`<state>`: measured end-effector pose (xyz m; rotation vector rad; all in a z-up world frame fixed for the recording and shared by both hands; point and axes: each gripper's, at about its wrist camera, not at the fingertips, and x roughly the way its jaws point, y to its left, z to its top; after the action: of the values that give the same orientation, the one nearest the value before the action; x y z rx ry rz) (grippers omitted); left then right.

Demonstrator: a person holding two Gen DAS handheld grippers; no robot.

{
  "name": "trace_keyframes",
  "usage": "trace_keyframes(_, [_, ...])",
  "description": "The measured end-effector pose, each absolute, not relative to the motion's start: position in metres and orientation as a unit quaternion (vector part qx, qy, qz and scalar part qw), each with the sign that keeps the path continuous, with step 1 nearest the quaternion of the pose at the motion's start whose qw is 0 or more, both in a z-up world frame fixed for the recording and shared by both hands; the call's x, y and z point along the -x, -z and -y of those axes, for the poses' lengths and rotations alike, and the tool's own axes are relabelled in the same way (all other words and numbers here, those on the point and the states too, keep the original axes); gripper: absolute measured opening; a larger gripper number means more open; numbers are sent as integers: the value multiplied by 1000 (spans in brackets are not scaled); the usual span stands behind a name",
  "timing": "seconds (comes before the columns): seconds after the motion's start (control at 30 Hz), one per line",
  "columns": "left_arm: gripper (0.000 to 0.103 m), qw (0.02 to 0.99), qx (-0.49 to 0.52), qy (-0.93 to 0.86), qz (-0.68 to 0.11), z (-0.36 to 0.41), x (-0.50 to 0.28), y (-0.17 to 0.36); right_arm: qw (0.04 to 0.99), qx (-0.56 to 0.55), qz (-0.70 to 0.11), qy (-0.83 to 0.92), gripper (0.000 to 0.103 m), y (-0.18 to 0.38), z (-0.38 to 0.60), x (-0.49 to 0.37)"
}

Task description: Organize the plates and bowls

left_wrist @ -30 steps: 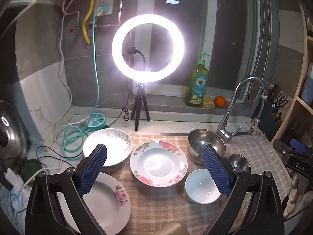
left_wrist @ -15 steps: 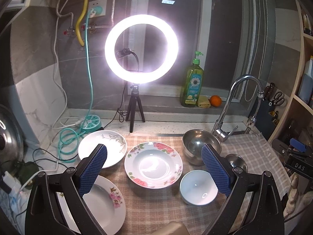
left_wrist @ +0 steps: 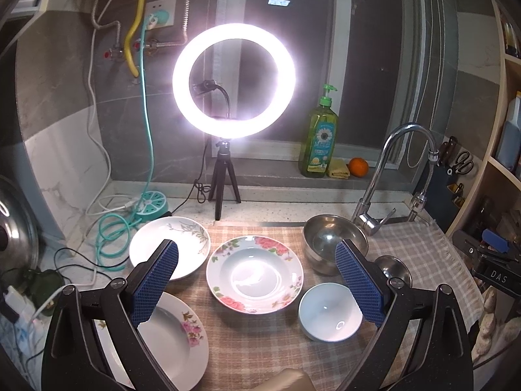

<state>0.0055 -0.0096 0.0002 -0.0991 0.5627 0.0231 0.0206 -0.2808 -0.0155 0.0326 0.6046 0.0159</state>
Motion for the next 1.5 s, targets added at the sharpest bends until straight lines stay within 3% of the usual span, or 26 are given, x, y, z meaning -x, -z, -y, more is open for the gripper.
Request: trace_keyframes(1.5, [97,960,50,-9,-277,15,-7,-1,954,-16,-299,-9,103,16,279,-25])
